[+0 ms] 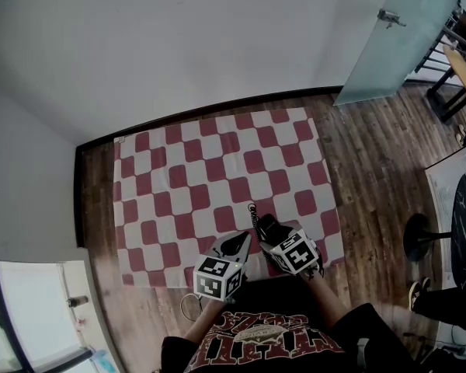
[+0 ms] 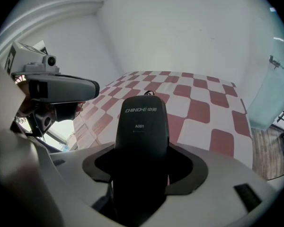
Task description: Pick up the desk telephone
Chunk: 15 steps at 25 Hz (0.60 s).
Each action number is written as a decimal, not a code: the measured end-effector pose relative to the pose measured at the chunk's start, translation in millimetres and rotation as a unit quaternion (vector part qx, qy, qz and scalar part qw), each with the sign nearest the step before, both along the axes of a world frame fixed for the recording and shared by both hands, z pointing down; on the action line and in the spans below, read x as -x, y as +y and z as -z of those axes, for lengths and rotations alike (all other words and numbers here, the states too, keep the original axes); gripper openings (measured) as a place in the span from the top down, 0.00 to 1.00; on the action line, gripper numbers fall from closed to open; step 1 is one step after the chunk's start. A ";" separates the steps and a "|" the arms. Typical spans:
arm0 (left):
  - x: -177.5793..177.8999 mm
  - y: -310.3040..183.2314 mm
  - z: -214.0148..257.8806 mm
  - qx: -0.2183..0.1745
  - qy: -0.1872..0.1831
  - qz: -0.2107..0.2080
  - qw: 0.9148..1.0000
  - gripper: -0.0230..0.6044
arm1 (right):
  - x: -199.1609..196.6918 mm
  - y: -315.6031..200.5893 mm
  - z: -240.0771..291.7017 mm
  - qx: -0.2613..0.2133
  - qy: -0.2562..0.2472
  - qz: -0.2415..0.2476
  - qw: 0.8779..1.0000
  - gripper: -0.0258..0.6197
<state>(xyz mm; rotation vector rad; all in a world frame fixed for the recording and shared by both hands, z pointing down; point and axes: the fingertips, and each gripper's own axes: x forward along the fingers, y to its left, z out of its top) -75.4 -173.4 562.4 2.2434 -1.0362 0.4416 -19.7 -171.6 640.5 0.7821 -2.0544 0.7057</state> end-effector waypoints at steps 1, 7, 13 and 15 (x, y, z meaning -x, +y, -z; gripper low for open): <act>0.3 0.1 -0.5 0.000 0.000 0.000 1.000 0.95 | 0.8 0.2 2.6 -0.002 0.000 0.002 1.000 0.52; 1.1 1.6 -3.1 0.003 -0.001 0.001 1.000 0.95 | 3.3 -1.1 18.7 -0.011 -0.003 0.008 1.000 0.52; 2.2 3.1 -4.2 0.004 -0.004 0.001 1.000 0.95 | 5.2 0.8 32.1 -0.013 -0.004 0.016 1.000 0.52; 1.6 4.2 -4.5 0.005 -0.005 0.000 1.000 0.95 | 5.8 2.2 35.9 -0.014 -0.004 0.020 1.000 0.52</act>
